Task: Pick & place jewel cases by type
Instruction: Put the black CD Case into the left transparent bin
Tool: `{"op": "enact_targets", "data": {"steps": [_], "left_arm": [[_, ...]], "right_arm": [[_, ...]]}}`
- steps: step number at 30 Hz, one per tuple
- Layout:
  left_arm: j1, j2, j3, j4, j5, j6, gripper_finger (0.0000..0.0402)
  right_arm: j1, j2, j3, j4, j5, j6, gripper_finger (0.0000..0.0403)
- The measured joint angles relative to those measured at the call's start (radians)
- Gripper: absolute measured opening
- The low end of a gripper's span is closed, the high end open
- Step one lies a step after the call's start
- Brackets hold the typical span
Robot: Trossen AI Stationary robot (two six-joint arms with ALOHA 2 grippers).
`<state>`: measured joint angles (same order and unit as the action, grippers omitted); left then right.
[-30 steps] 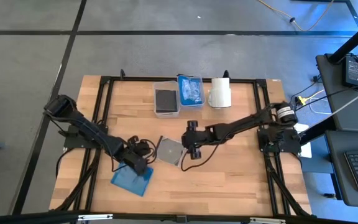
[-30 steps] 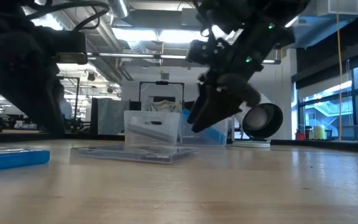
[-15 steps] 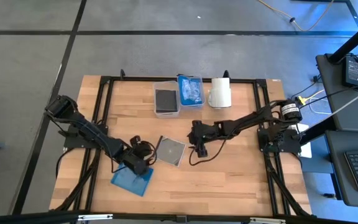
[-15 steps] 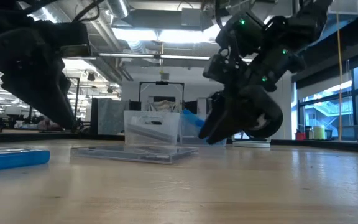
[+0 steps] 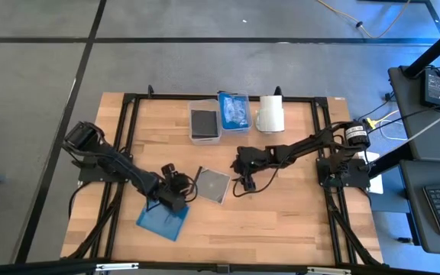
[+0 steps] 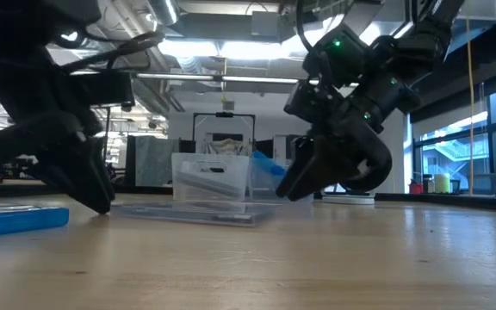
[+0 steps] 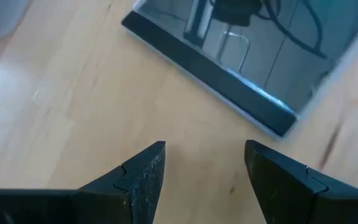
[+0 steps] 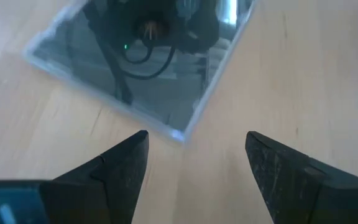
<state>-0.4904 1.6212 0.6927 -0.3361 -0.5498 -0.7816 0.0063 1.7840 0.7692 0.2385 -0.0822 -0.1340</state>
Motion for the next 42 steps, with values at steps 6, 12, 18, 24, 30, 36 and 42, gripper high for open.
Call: {"op": "enact_targets", "data": {"steps": [6, 12, 18, 24, 30, 36, 42], "left_arm": [[0.019, 0.047, 0.005, 0.006, 0.0, 0.007, 0.0214], [0.018, 0.042, 0.001, 0.025, 0.003, 0.074, 0.0213], [0.028, 0.043, 0.0, 0.066, 0.005, 0.15, 0.0213], [0.025, 0.044, -0.001, 0.082, 0.001, 0.176, 0.0213], [0.0, 0.041, -0.002, 0.071, 0.006, 0.222, 0.0213], [-0.022, 0.027, -0.002, 0.054, 0.076, 0.199, 0.0213], [-0.026, 0.006, -0.004, 0.114, 0.187, 0.099, 0.0213]], "right_arm": [[0.0, 0.0, 0.002, 0.008, 0.0, -0.007, 0.0273], [0.0, 0.006, 0.002, -0.033, -0.001, -0.027, 0.0273], [0.0, 0.006, 0.002, -0.033, -0.001, -0.021, 0.0273], [0.0, 0.006, 0.002, -0.033, -0.001, -0.001, 0.0273], [0.0, 0.006, 0.002, -0.061, -0.001, -0.001, 0.0273], [0.004, 0.006, 0.002, -0.098, -0.001, 0.025, 0.0273], [0.006, 0.006, 0.002, -0.089, -0.001, 0.002, 0.0273]]}}
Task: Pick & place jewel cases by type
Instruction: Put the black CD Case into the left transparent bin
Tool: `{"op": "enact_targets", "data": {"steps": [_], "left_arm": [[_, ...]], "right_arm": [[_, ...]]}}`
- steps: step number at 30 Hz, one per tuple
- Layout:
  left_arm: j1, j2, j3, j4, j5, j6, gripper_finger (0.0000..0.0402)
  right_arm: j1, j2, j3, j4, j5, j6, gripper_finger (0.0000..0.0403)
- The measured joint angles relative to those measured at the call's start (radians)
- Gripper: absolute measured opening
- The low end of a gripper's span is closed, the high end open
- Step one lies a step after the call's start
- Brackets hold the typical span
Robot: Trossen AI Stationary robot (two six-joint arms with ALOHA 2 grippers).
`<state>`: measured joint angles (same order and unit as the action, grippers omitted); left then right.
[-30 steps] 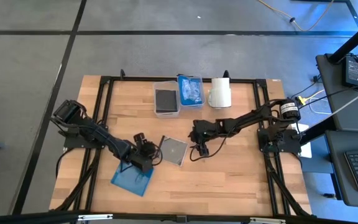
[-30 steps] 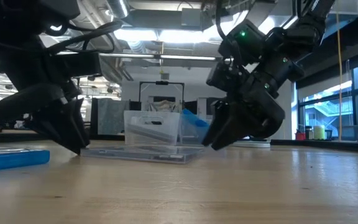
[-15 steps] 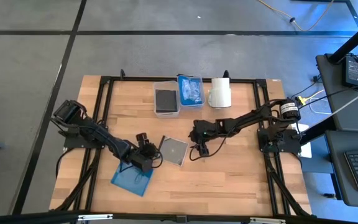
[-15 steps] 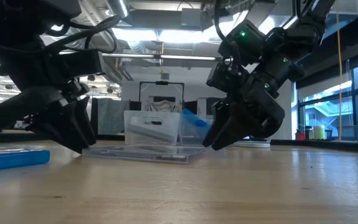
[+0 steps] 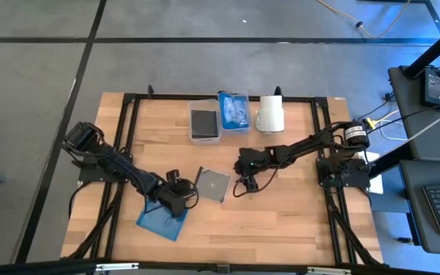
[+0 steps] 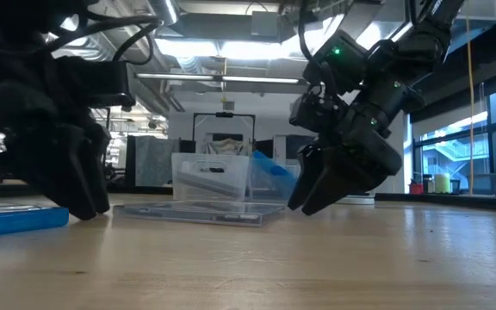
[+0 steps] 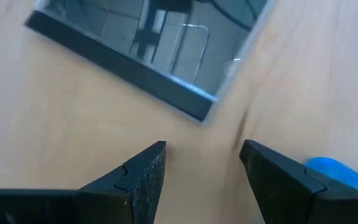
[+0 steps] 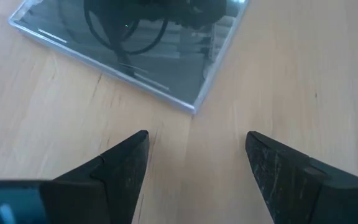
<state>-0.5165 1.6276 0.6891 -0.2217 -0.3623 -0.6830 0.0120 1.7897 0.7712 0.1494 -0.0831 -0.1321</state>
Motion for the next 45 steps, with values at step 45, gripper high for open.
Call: {"op": "enact_targets", "data": {"steps": [45], "left_arm": [[0.047, 0.08, -0.002, 0.179, -0.143, 0.166, 0.0214]], "right_arm": [[0.006, 0.113, 0.0, 0.223, -0.107, -0.012, 0.0273]]}}
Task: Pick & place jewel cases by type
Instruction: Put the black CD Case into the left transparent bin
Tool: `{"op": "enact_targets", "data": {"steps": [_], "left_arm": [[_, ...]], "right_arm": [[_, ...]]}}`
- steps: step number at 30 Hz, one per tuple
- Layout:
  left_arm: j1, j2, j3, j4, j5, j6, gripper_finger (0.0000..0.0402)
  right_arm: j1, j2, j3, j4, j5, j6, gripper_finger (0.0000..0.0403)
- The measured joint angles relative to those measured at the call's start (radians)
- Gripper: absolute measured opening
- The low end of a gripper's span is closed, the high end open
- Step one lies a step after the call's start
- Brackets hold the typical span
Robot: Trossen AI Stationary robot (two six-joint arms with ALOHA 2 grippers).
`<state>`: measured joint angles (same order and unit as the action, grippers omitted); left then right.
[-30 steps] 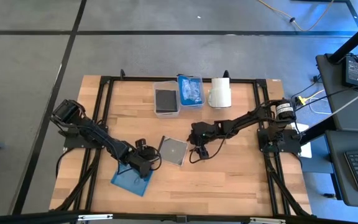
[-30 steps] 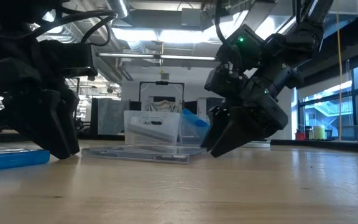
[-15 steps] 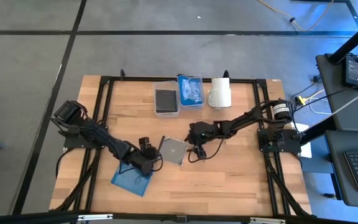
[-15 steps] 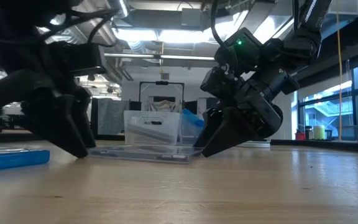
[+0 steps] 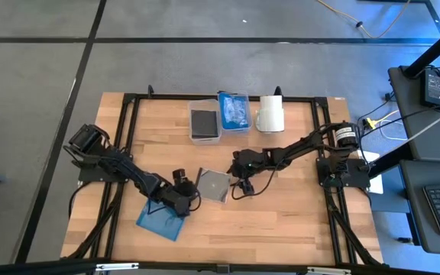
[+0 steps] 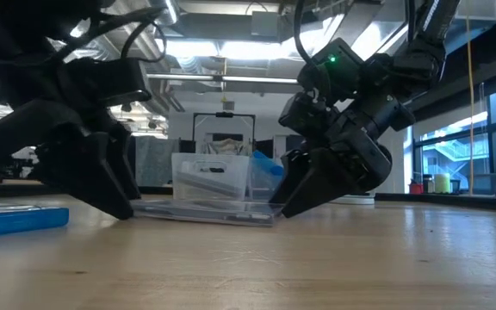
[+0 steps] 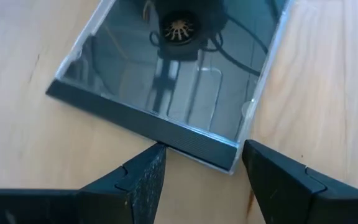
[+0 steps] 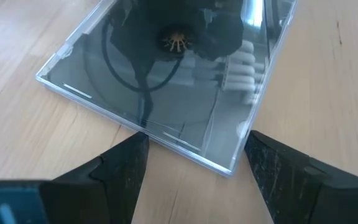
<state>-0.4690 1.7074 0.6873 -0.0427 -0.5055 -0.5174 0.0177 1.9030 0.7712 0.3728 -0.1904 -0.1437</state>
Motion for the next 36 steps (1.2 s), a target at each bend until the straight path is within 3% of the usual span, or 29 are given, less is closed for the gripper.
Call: {"op": "enact_targets", "data": {"steps": [18, 36], "left_arm": [[-0.022, -0.029, -0.003, 0.004, -0.111, 0.292, 0.0214], [-0.028, -0.033, 0.008, 0.011, -0.431, 0.462, 0.0213]], "right_arm": [[0.0, 0.001, 0.0, -0.001, 0.001, 0.005, 0.0273], [0.0, 0.003, 0.002, 0.006, 0.006, -0.015, 0.0273]]}}
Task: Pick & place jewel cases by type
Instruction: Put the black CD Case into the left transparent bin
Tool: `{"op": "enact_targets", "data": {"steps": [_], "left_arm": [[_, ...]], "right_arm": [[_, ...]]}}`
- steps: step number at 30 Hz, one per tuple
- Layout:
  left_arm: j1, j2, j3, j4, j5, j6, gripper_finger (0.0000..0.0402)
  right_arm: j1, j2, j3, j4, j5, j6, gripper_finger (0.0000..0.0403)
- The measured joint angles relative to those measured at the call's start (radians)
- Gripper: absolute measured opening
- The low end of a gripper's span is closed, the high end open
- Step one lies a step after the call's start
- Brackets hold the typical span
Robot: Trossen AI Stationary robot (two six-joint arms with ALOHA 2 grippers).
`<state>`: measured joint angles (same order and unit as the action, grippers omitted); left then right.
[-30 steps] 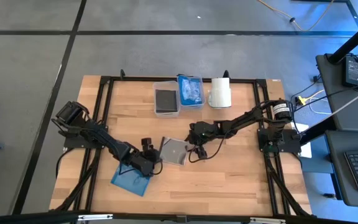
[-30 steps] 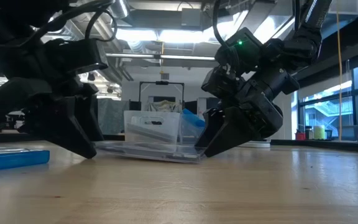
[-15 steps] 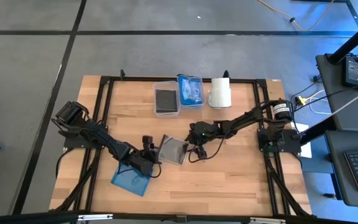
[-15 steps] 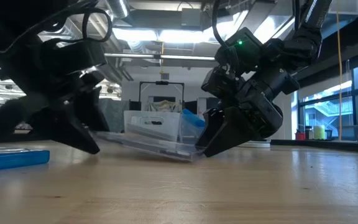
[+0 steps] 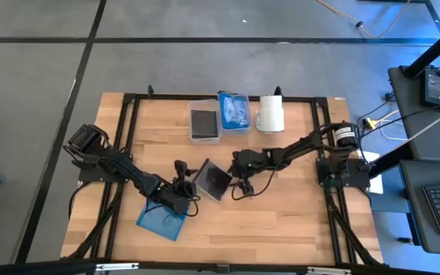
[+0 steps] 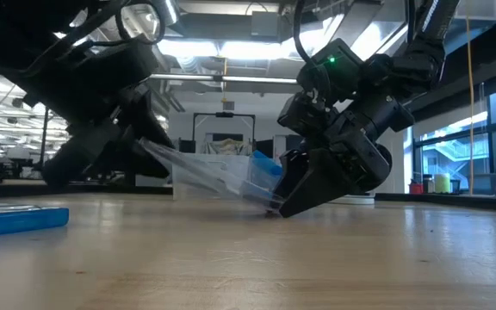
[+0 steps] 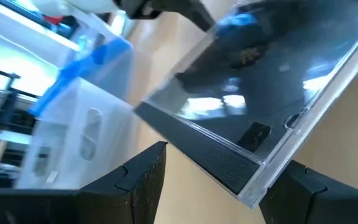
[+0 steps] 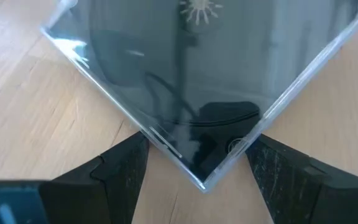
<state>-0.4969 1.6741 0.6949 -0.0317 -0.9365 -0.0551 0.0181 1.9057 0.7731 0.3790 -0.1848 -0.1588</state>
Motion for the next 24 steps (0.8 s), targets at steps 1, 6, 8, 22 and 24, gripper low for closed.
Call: {"op": "enact_targets", "data": {"steps": [1, 6, 8, 22, 24], "left_arm": [[0.0, 0.0, 0.0, 0.0, -0.016, 0.01, 0.0213], [0.0, 0.0, 0.0, 0.003, -0.08, 0.05, 0.0213], [-0.001, 0.0, -0.001, 0.026, -0.087, 0.078, 0.0213], [-0.008, -0.001, -0.002, 0.14, 0.01, 0.27, 0.0179], [-0.008, -0.001, -0.002, 0.14, 0.011, 0.272, 0.0163]], "right_arm": [[0.0, 0.0, 0.0, 0.0, 0.0, 0.0, 0.0273], [0.0, 0.0, 0.0, -0.001, 0.0, -0.001, 0.0273], [0.0, 0.0, 0.0, -0.001, 0.0, -0.002, 0.0273], [0.0, -0.001, 0.0, -0.004, 0.0, -0.009, 0.0273], [0.0, -0.001, 0.0, -0.004, 0.0, -0.01, 0.0273]]}}
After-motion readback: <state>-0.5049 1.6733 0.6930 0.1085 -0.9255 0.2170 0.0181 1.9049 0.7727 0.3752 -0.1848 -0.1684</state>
